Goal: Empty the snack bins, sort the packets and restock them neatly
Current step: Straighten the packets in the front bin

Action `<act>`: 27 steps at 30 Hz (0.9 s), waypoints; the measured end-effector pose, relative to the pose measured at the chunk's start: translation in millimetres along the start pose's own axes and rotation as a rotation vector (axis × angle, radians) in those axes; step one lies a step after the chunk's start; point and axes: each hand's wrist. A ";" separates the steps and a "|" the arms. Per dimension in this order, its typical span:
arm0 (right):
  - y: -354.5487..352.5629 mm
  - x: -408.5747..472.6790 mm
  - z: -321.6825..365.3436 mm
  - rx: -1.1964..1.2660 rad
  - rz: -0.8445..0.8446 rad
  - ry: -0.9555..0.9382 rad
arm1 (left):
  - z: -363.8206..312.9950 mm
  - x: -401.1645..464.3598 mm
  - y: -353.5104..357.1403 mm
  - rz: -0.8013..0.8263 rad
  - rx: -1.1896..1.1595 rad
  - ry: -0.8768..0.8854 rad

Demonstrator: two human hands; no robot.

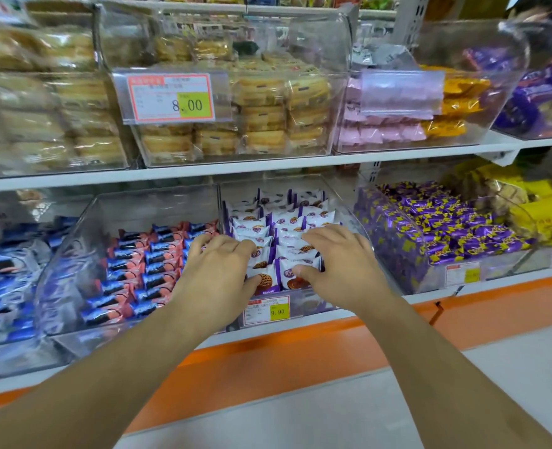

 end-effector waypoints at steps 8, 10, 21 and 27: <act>-6.2 -0.3 3.0 -0.014 0.031 0.027 | -3.5 4.7 2.0 0.025 -0.013 0.014; -6.7 -2.0 1.6 -0.008 0.034 0.026 | -9.2 7.3 2.3 0.010 -0.064 0.036; -17.9 -24.2 -44.0 0.059 -0.160 0.093 | -29.8 29.0 17.6 0.130 0.012 0.168; -1.8 -25.3 -53.6 0.000 -0.202 0.078 | -40.0 30.4 12.2 0.152 -0.055 0.141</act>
Point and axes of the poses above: each hand's wrist, its own x-axis towards the middle knuckle, its own y-axis out of the palm, z = x × y, and after that the axes turned 13 degrees about -y, right-handed
